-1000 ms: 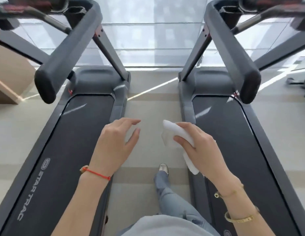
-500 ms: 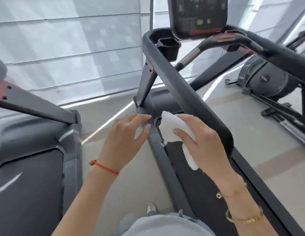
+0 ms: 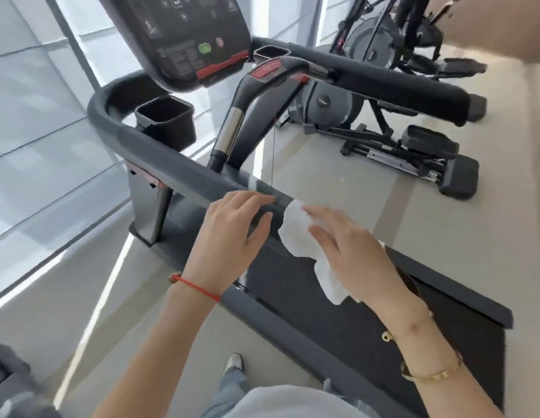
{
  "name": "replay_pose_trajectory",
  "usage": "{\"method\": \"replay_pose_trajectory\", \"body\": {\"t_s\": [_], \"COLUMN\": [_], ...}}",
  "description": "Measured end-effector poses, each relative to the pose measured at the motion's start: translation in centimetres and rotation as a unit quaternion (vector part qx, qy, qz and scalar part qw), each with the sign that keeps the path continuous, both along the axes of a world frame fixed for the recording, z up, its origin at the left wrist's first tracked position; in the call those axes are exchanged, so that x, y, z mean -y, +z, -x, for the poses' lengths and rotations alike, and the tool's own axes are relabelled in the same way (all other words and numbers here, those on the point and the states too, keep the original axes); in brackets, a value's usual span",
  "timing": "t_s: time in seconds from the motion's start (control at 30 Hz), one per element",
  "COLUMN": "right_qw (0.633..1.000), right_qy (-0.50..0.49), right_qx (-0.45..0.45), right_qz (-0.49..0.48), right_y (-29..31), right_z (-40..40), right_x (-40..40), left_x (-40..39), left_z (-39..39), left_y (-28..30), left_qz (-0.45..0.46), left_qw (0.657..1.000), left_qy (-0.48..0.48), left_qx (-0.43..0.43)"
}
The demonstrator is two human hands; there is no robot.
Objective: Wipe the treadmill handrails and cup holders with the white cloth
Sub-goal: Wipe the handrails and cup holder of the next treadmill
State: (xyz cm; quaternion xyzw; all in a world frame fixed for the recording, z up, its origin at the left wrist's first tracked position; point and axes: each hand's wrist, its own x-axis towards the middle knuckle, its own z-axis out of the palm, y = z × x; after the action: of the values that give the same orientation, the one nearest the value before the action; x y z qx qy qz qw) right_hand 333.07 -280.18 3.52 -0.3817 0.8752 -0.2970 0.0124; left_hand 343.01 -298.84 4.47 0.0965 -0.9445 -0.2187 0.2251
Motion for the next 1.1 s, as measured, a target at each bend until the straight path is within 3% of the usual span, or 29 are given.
{"method": "replay_pose_trajectory", "body": {"t_s": [0.27, 0.4, 0.63, 0.77, 0.87, 1.1], "right_qw": [0.98, 0.969, 0.904, 0.928, 0.936, 0.881], "right_qy": [-0.164, -0.212, -0.398, -0.331, -0.296, -0.43], "right_qx": [-0.042, -0.097, -0.142, -0.159, -0.186, -0.194], "right_qz": [-0.1, -0.082, -0.065, -0.059, -0.033, -0.025], "right_y": [-1.7, -2.2, -3.1, -3.3, -3.8, -4.1], "right_z": [-1.2, -2.2, -2.5, -2.4, -2.8, -2.3], "right_x": [5.3, 5.4, 2.0, 5.9, 4.4, -1.0], "left_x": [6.0, 6.6, 4.9, 4.2, 3.9, 1.1], "left_z": [4.7, 5.5, 5.9, 5.9, 5.8, 6.2], "left_y": [-1.6, -2.3, -2.6, -2.7, -2.8, -2.5], "left_qz": [0.036, 0.047, 0.032, 0.044, 0.034, 0.038], "left_qw": [0.984, 0.973, 0.966, 0.963, 0.965, 0.959], "left_qy": [-0.16, -0.212, -0.251, -0.253, -0.248, -0.271], "left_qx": [0.067, 0.08, 0.058, 0.083, 0.081, 0.067]}}
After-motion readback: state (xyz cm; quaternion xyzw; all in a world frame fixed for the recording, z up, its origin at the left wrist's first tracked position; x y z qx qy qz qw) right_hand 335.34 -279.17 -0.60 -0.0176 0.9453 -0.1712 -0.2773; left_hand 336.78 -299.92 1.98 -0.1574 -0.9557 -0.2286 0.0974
